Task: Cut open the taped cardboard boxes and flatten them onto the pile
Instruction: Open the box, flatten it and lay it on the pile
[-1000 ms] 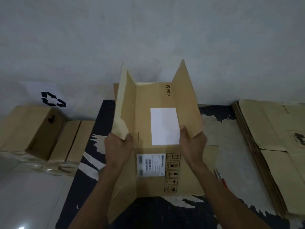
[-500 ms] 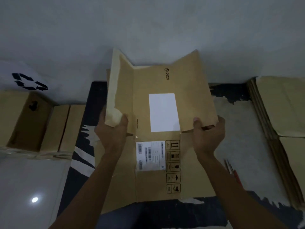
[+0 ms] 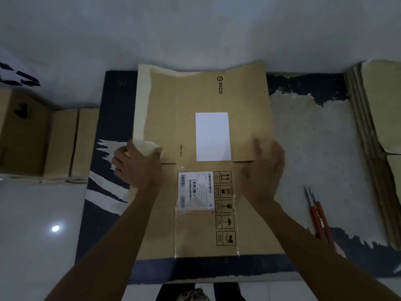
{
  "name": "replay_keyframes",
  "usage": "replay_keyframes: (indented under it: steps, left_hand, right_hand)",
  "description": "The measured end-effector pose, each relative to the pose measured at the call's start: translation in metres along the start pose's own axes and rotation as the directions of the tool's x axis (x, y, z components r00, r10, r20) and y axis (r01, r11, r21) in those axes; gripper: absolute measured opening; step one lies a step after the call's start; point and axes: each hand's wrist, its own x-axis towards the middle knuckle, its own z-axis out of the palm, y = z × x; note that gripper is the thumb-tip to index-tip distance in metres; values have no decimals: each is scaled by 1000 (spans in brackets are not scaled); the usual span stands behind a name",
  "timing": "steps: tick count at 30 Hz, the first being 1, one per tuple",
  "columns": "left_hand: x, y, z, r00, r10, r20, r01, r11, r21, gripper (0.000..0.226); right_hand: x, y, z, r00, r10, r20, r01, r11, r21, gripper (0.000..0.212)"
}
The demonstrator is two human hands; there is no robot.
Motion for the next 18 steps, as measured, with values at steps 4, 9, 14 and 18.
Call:
replay_keyframes:
  steps: [4,9,14,18]
  left_hand:
    - [0,-7,6,998,60,19,-61,998,12,78]
    - [-75,-6,18,797,604,-23,-602,790,-121,52]
    - [-141,-29,38,682,680,269,-700,714,-31,60]
    - [-133,-33,43,682,688,249,-701,712,-48,56]
  right_hand:
    - [-22,0,25,936,-198,289,220,974,-46,64]
    - [-21,5,29,923,-199,330,256,957,-137,71]
    - [-27,-2,27,935,-190,301,231,967,-107,73]
    - [-77,-17,35,951,-187,247,205,978,-48,69]
